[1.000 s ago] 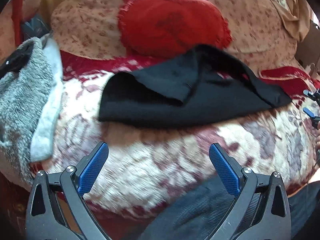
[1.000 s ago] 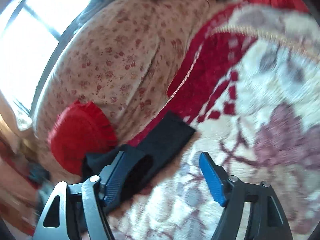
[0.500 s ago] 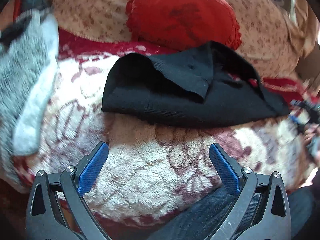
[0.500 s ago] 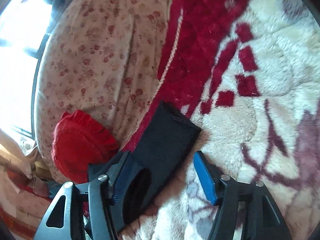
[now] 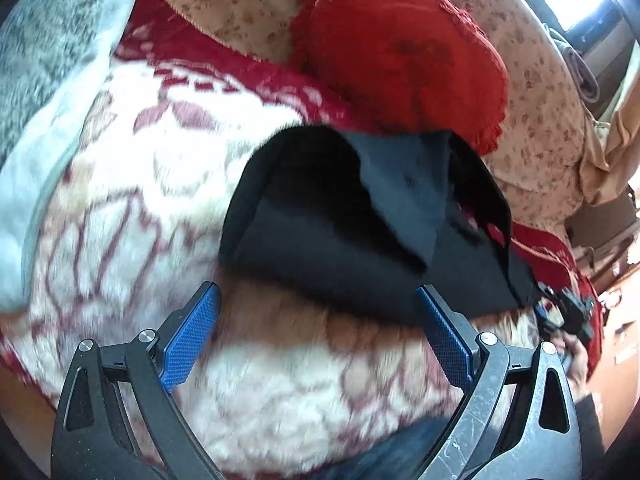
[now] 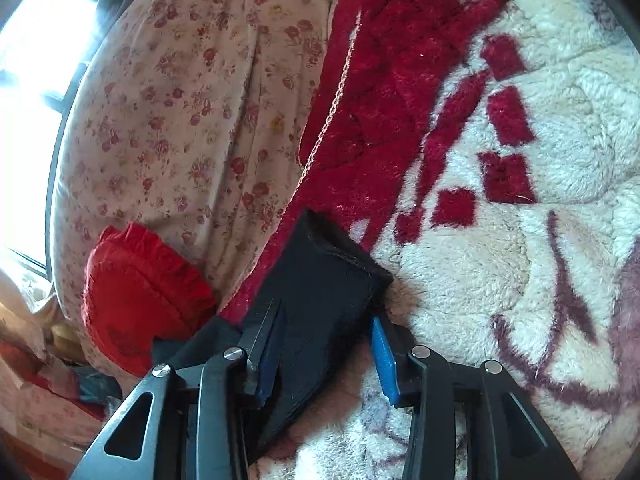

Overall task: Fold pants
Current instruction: 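Grasp the black pants leg hem with the right gripper while the left gripper grasps the waistband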

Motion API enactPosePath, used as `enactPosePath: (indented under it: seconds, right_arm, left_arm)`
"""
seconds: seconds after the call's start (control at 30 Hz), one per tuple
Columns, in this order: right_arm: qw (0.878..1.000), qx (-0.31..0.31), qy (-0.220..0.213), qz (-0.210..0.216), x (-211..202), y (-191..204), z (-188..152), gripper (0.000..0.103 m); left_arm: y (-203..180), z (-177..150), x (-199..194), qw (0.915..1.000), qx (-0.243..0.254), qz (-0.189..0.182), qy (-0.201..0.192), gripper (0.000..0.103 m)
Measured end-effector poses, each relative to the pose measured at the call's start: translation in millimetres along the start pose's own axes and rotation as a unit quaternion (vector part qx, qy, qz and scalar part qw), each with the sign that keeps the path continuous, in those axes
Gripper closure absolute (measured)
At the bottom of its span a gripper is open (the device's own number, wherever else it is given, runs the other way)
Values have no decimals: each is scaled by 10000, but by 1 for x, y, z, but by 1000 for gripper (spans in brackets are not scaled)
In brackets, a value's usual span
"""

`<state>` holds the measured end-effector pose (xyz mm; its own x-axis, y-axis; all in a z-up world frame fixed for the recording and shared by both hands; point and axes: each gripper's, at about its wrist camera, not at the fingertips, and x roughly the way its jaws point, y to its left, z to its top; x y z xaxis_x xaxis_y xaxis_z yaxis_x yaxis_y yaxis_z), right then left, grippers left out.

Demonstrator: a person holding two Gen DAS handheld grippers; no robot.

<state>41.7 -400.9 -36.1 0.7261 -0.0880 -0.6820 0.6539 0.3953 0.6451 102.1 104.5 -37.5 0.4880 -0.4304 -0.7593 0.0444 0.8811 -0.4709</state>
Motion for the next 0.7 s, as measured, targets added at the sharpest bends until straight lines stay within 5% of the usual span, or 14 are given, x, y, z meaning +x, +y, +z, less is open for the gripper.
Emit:
enactPosePath:
  seconds: [0.1,0.27,0.33,0.4,0.6,0.63,0.7]
  right_arm:
    - [10000,-56,-40,-22,0,1,-1,63]
    - [9998,-130,-138,-59,-1,2,-2,63]
    - [9999,-104,-118,-7,-1,1,0,63]
    - [9997,81,-147,204,-5,-4,3,67]
    - [9990,103,-136,403,-7,-6,5,89]
    - [9991,43,-64,406,-4,-5,4,99]
    - [9991,-92,-39,404,-5,-1,4,99]
  left_arm:
    - [-4,14,11,9999,-72,-93,-13,7]
    - [13,22,21,9982,-601,-34,-70,49]
    - [17,21,18,9976,-677,-36,-117,77]
    - [18,22,18,9975,-695,-45,-124,87]
    - [1,21,15,9979,-381,388,-349,98]
    - [2,19,11,9977,-412,386,-382,99]
    - [5,16,-1,9972,-516,290,-459,99]
